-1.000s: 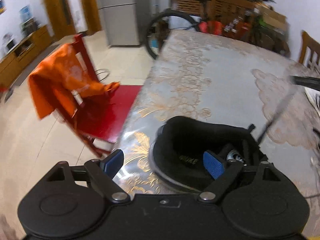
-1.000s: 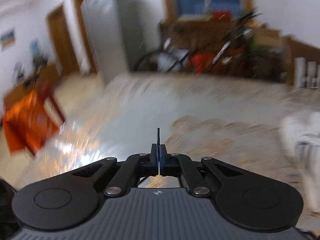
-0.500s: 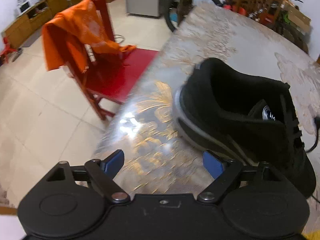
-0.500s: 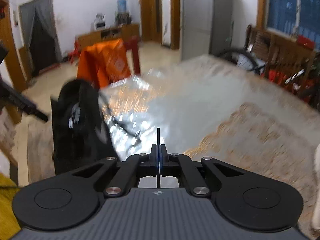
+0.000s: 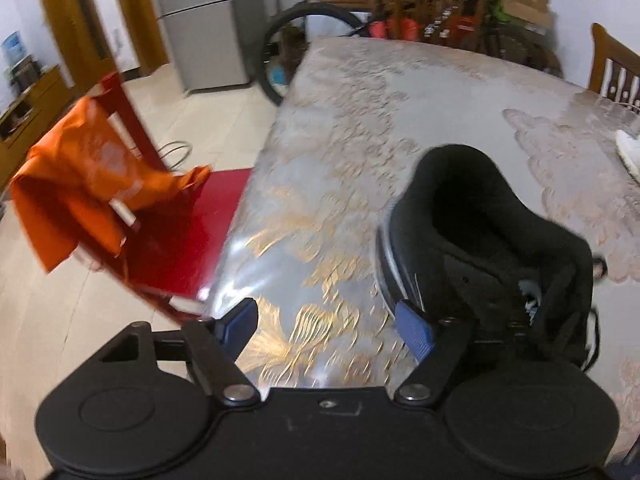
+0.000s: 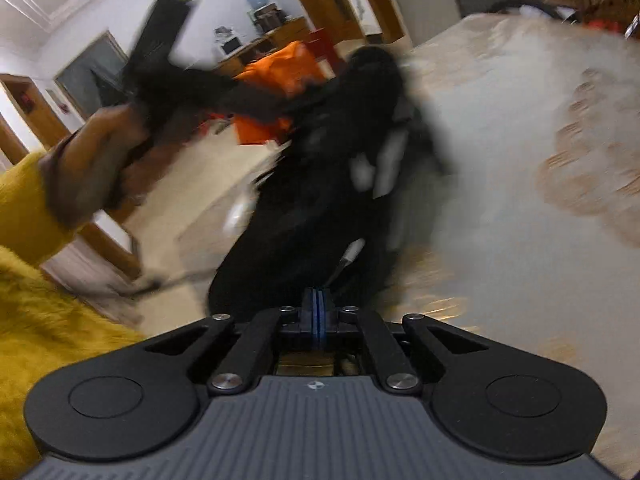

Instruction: Lace up shoes with both hands

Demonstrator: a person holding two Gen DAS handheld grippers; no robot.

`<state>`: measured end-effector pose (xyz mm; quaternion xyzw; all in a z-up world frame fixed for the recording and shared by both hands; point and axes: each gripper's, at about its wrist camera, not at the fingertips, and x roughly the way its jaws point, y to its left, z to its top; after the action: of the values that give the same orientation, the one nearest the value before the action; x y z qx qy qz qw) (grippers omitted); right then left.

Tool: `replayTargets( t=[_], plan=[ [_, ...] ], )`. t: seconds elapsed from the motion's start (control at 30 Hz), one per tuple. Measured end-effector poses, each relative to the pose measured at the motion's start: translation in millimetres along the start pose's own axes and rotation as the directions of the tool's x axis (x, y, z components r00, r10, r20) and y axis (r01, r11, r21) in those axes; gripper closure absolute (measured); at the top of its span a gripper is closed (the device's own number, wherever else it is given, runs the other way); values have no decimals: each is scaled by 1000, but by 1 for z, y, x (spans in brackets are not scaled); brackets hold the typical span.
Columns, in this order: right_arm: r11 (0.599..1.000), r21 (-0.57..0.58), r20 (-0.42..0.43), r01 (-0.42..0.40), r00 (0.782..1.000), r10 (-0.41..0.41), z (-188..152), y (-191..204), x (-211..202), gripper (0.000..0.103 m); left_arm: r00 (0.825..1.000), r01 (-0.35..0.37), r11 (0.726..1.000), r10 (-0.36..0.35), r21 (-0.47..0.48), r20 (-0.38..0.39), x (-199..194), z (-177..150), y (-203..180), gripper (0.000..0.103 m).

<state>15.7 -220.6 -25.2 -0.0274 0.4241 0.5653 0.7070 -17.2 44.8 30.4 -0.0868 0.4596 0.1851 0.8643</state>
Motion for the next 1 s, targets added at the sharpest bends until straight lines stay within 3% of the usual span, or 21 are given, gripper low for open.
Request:
replayTargets(
  t=[0.1,0.3,0.4,0.5,0.57,0.6,0.67,0.73,0.77,0.83,0.9,1.0],
  plan=[
    [999,-37,25,26,999,-25,4,15,1,103,999,25,1000,-25,2,20,-5,5,2,30],
    [989,-74,167,131,979,-118,45,17,-50,103,993,98,995,-97,-18,65,-23,10,5,28],
    [954,-225,218,196,965,-147,83,25,-60,103,978,190,980,-184,-56,99,-40,7,-3,24],
    [894,-388,213,225,965,-151,110,29,-60,103,972,206,978,-199,-42,124,-40,7,-20,24],
    [814,-532,186,233,970,-156,125,35,-47,103,980,169,984,-163,-48,111,-32,8,-28,24],
    [748,-620,170,236,971,-165,128,37,-37,103,982,164,985,-158,-59,101,-27,7,-29,24],
    [590,-775,141,226,972,-188,134,42,-20,103,985,165,981,-157,-99,77,-20,5,-29,24],
    [403,-897,110,183,974,-199,134,48,-6,103,985,165,976,-155,-144,76,-18,2,-26,23],
    [299,-942,91,149,976,-200,133,48,0,103,985,163,973,-153,-160,75,-20,0,-26,22],
    [152,-985,56,85,981,-188,133,44,3,103,987,151,972,-140,-180,76,-19,1,-25,20],
    [73,-997,11,23,987,-163,136,43,10,103,988,145,972,-134,-187,72,-19,3,-27,20],
    [54,-998,-44,-37,989,-141,143,35,18,103,994,92,979,-79,-185,72,-19,3,-33,16]
  ],
)
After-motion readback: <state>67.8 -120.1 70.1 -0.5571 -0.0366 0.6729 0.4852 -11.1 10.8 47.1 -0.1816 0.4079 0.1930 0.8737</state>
